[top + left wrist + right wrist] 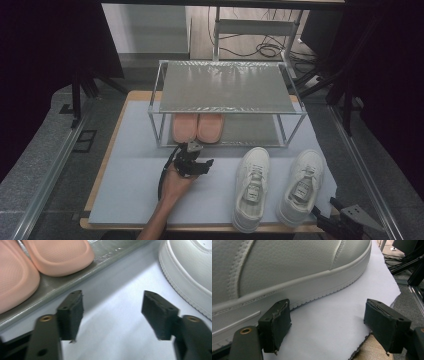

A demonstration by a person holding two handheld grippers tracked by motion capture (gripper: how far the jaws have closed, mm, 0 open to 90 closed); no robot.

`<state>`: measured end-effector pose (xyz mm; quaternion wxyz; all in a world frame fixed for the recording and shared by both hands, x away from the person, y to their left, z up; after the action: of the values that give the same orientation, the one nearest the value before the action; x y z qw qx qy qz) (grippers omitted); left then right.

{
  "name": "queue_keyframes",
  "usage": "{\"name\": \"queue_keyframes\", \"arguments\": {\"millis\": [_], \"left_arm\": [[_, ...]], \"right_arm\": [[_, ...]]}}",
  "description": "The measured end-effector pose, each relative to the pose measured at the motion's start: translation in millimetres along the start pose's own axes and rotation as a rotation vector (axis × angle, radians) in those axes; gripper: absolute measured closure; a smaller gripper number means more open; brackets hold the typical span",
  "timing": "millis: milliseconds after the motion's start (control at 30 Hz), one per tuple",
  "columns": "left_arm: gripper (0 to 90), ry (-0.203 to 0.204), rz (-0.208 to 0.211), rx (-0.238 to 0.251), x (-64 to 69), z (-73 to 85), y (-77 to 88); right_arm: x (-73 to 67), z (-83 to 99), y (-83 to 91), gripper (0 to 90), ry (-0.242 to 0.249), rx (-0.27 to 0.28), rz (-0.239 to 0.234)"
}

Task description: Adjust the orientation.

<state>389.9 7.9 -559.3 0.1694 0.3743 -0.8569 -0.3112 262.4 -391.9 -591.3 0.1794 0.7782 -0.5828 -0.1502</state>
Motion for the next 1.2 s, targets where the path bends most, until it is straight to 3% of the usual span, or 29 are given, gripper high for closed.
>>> {"name": "queue_keyframes", "arguments": {"millis": [300, 567, 867, 1200], "left_arm": [[15.9, -0.008, 0.019, 0.002, 4.7, 11.5, 26.7], [12.8, 0.002, 0.050, 0.007, 7.4, 29.0, 50.4], [12.1, 0.000, 0.031, -0.011, 7.3, 55.0, 66.8], [12.1, -0.004, -0.009, -0.069, 1.2, 86.3, 68.0]], "right_arm": [[0.0, 0.3, 0.2, 21.3, -0.001, -0.001, 0.001], [0.0, 0.2, 0.2, 21.2, -0.003, 0.001, 0.002], [0.0, 0.1, 0.2, 21.2, -0.001, 0.000, 0.002], [-0.6, -0.2, 0.4, 21.2, -0.006, -0.017, -0.003]]}}
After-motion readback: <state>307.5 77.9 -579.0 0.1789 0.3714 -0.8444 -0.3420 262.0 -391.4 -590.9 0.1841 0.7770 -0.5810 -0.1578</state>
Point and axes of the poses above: each handheld gripper's, and its own axes: y roughly backward along the jaws, z roughly out of its underside, x roughly to its right, the point moved 10 cm from there along -y, roughly forward along the jaws, and after that the axes turned 1 degree about -y, right-handed, at the moved point
